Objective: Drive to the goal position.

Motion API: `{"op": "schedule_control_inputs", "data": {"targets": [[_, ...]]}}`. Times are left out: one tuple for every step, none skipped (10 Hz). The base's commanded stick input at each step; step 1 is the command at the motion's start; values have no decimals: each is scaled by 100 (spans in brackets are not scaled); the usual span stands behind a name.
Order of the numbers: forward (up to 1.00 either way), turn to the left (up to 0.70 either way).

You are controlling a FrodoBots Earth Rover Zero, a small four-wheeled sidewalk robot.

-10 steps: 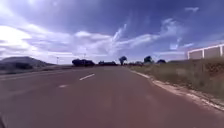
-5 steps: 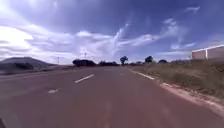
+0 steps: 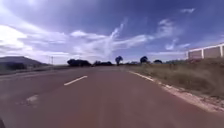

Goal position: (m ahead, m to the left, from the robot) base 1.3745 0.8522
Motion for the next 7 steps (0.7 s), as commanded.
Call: {"op": "schedule_control_inputs", "data": {"targets": [[100, 0], [100, 0], [100, 0], [100, 0], [100, 0], [100, 0], [100, 0]]}}
